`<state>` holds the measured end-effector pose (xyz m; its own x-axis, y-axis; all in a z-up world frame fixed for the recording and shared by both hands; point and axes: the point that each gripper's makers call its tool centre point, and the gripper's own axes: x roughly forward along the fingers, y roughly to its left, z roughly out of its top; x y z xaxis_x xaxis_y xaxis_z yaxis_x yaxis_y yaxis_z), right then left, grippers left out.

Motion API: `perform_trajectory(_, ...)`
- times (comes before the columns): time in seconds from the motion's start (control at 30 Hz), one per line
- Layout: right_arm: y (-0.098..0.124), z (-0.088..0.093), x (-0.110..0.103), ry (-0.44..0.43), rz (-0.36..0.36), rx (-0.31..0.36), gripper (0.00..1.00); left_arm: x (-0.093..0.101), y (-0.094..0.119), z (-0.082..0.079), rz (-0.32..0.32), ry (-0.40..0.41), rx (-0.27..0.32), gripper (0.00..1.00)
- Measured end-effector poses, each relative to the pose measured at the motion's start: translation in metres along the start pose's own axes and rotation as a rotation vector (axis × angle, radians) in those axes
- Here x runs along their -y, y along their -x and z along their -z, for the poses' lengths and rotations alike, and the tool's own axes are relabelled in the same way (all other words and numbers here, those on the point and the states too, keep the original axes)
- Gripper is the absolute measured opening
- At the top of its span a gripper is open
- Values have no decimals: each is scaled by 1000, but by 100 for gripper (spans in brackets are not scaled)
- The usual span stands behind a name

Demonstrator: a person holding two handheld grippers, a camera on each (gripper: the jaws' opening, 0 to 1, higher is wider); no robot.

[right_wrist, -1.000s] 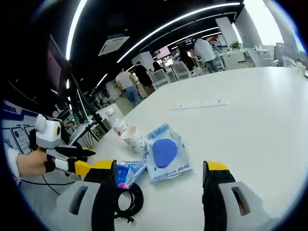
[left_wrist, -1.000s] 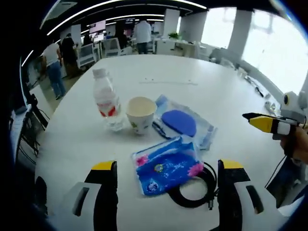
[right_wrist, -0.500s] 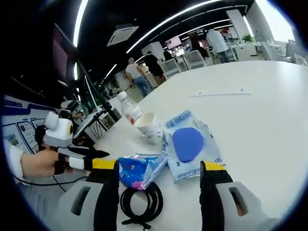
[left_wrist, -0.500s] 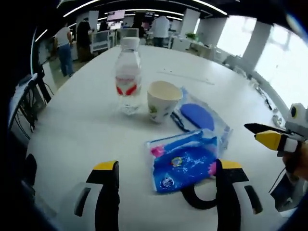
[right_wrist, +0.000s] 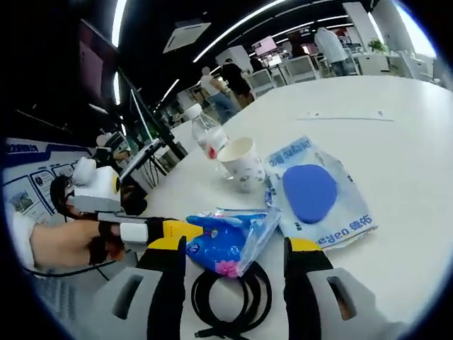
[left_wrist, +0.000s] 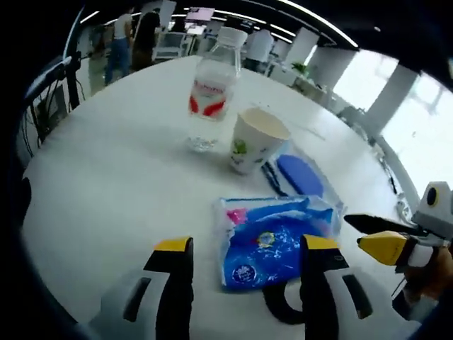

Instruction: Arrange the tabletop items into an orderly group along one side of the table until the central work area is clear of visible clutter.

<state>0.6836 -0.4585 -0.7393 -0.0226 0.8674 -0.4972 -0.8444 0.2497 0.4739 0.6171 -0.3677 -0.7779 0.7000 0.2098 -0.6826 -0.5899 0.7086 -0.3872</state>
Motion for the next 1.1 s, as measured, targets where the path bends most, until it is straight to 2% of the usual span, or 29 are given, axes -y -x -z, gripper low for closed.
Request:
perform_trajectory(0.07,-10,2,4,2,12,-27,50,-3,1,4,-17,6,-5,53)
perform_trajectory(0.13,-11,3,5,-7,24,-27,47,-5,1,9,-27,24,-20,51)
perform_trajectory(0.2,-9,2,1,-27,21,-19,38,-5,2,12,-22,41,-16,46)
perform_trajectory(0.3,-14,6,1,-47,36,-24,18,-2,1,16,2,81,-19,30)
perform_trajectory(0.33,-15,7,2,-49,42,-27,14,-3,2,17,-11,102,-17,25)
perform_trajectory(0.47,-14,13,8,-72,82,-44,10,-10,4,20,-42,93,-16,12)
perform_trajectory(0.53,-9,19,15,-30,126,-71,5,-14,3,23,-56,85,-32,3)
perform_trajectory(0.6,-11,18,16,-43,119,-65,0,-13,4,24,-50,71,-37,2)
perform_trajectory(0.7,-10,20,17,-42,121,-75,0,-14,8,19,-69,31,-14,0)
perform_trajectory(0.8,-10,20,18,-16,127,-83,0,-10,11,15,-57,42,1,0)
perform_trajectory(1.03,-4,9,14,-47,114,-26,0,-5,25,3,-39,43,35,0)
perform_trajectory(1.1,1,5,11,-55,104,-13,0,-3,27,-3,-39,19,44,0)
